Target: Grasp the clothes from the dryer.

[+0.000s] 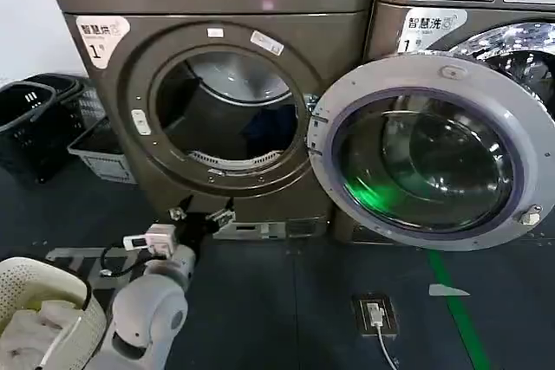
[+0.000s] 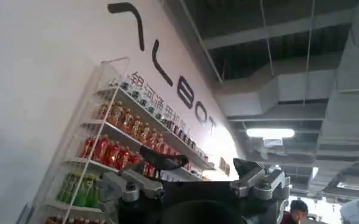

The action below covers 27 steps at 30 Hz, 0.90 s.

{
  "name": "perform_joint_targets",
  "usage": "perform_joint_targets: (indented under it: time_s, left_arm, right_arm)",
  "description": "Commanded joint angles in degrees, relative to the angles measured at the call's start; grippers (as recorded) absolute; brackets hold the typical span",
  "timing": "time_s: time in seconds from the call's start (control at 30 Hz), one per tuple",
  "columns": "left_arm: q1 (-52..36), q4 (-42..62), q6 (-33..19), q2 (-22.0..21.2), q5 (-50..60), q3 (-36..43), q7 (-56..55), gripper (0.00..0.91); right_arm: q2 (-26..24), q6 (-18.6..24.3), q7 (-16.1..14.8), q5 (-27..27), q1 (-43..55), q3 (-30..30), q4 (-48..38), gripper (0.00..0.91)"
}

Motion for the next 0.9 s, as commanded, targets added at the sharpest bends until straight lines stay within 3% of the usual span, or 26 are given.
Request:
perform_joint_targets:
  time_s: [0.03,0.9]
  left_arm:
    - [-0.2,0.2,0.0,0.0,0.0,0.1,0.0,0.907]
    - [-0.5,0.4,0.0,0.0,0.0,0.1,0.1,0.907]
  right_arm:
    - [0.1,0.0,0.0,0.0,0.0,-0.1,0.0,0.907]
    - [-0.1,-0.1,-0.2,0.2,-0.2,0.1,0.4,0.907]
